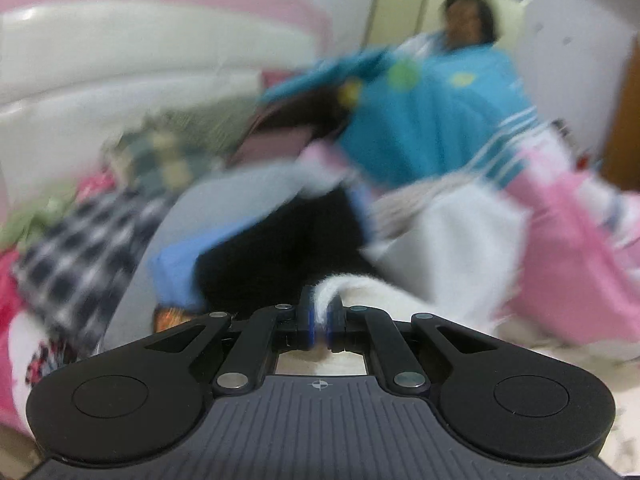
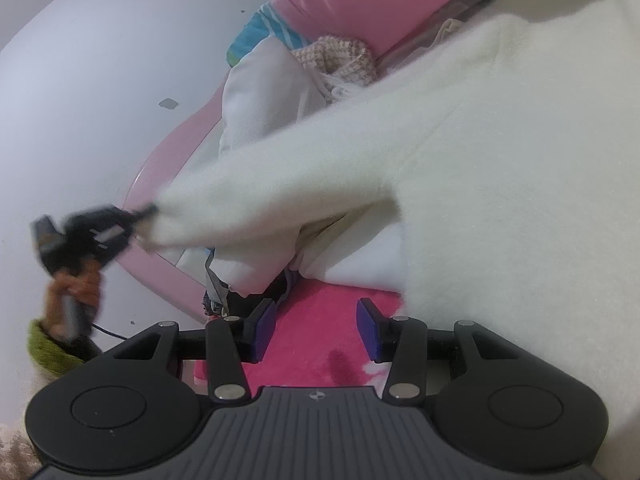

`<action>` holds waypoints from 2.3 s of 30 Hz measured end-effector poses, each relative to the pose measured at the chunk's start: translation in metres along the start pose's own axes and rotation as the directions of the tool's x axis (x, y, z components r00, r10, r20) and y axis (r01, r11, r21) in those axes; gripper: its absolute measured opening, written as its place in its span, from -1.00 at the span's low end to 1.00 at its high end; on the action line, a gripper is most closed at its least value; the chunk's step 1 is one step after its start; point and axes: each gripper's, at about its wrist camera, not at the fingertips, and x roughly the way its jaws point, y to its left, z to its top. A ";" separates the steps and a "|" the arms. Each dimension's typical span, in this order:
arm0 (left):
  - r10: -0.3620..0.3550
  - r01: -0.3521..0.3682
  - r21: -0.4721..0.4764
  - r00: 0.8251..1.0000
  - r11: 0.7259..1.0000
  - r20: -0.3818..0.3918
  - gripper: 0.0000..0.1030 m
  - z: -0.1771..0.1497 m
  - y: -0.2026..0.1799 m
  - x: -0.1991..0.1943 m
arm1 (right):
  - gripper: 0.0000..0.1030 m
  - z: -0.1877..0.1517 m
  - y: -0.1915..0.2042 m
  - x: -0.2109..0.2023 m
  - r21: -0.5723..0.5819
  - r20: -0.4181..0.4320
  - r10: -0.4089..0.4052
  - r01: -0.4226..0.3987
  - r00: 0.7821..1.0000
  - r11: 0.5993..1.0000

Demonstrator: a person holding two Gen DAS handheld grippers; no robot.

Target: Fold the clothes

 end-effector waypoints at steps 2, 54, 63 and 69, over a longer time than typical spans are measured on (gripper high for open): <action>0.050 -0.050 0.005 0.998 0.999 -0.041 -0.86 -0.013 0.010 0.024 | -0.09 0.000 0.000 -0.001 0.000 0.000 0.000 0.000 1.000 1.000; -0.424 0.542 0.419 0.837 0.728 -0.345 0.15 -0.245 -0.312 0.004 | 0.52 -0.056 -0.099 -0.537 0.705 0.680 -0.676 0.001 0.283 0.710; -0.430 0.528 0.430 0.848 0.732 -0.310 0.26 -0.252 -0.316 0.004 | 0.55 -0.030 -0.139 -0.552 0.703 0.711 -0.658 -0.250 0.247 0.666; -0.449 0.541 0.410 0.840 0.735 -0.304 0.29 -0.253 -0.312 0.007 | -0.04 -0.011 -0.133 -0.558 0.749 0.662 -0.739 -0.153 0.125 0.645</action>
